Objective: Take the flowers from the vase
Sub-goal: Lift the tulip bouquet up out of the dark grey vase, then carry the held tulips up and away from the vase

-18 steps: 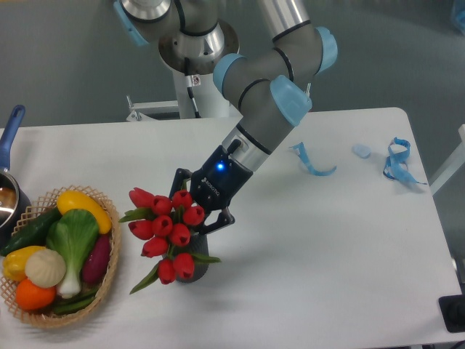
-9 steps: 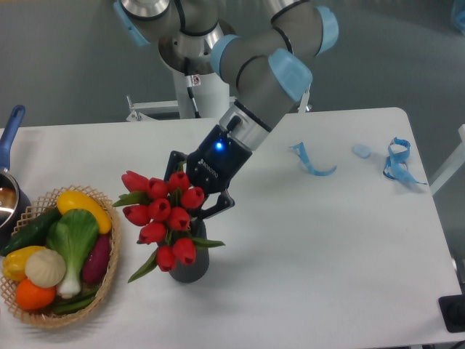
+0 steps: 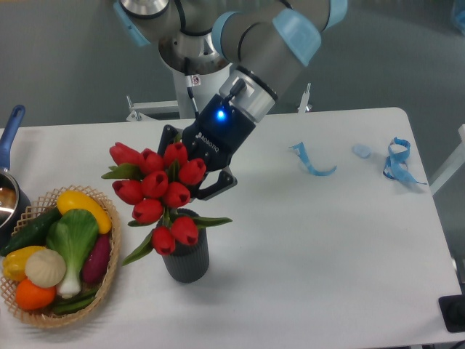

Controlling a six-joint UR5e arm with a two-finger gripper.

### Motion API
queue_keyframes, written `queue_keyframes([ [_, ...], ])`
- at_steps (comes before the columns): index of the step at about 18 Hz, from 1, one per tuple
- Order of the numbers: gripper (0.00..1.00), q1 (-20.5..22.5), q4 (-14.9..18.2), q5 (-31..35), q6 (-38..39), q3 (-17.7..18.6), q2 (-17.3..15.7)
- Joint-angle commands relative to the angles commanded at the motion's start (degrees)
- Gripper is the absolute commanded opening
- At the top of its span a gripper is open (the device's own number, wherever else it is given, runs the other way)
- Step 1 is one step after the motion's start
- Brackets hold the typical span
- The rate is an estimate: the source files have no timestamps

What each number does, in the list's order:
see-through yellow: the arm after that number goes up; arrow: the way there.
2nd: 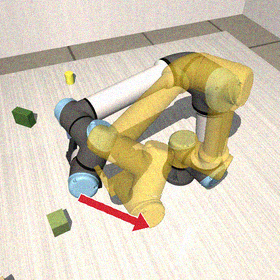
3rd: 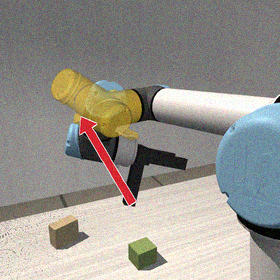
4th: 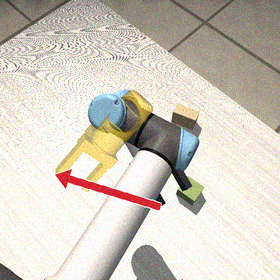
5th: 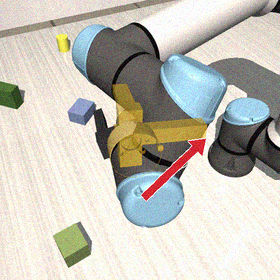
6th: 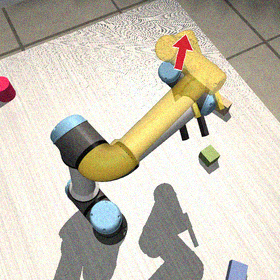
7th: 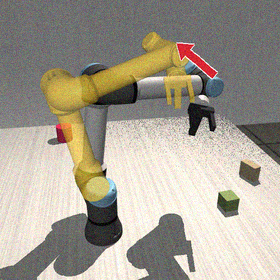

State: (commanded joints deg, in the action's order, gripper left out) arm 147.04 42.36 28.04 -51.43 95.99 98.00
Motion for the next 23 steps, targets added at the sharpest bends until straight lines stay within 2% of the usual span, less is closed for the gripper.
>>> queue_keyframes([
  [5, 0.39, 4.39, 0.09, 0.0, 4.39, -5.1, 0.0],
  [7, 0.39, 6.23, 0.09, 0.0, 6.59, -6.07, 0.0],
  [11, 0.39, 11.94, 0.0, 0.09, 5.55, -6.08, 0.96],
  [16, 0.39, 16.95, 0.0, 0.09, 0.1, -6.08, 3.78],
  [20, 0.39, 18.55, 0.0, 0.18, -4.03, -6.51, 5.71],
  [23, 0.39, 18.55, 0.09, 0.18, -4.38, -6.69, 6.15],
])
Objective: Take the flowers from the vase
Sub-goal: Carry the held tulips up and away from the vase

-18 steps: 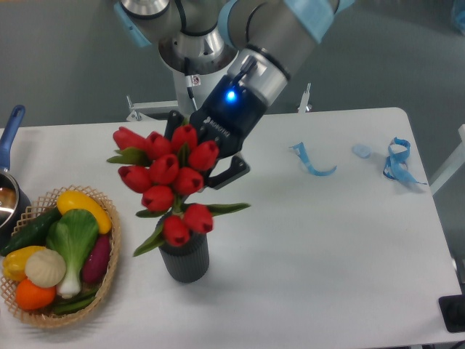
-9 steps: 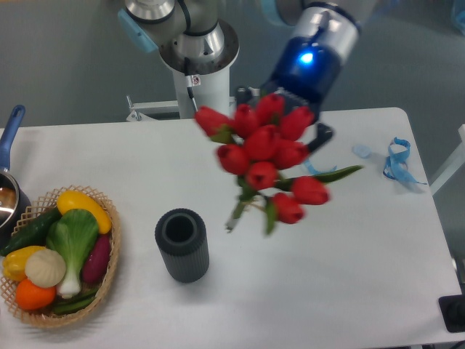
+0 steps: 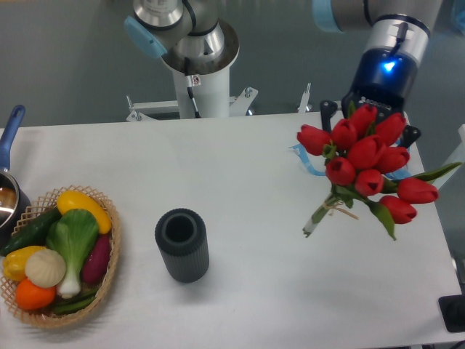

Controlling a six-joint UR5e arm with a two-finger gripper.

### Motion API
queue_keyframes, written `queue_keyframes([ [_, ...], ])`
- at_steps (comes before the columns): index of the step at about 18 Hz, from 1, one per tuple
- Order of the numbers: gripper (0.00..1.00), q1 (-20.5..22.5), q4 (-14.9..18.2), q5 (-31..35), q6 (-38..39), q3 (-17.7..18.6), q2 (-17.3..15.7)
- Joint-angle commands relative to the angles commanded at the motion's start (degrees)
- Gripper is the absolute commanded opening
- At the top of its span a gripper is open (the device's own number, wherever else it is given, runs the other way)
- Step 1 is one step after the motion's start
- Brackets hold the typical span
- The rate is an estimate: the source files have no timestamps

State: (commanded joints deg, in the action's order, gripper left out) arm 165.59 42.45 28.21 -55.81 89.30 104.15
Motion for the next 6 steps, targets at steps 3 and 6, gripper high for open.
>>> queue_keyframes([
  [3, 0.39, 0.17, -0.09, 0.0, 0.0, 0.44, -0.17],
  [6, 0.39, 0.44, -0.09, 0.0, 0.0, 0.88, -0.26],
])
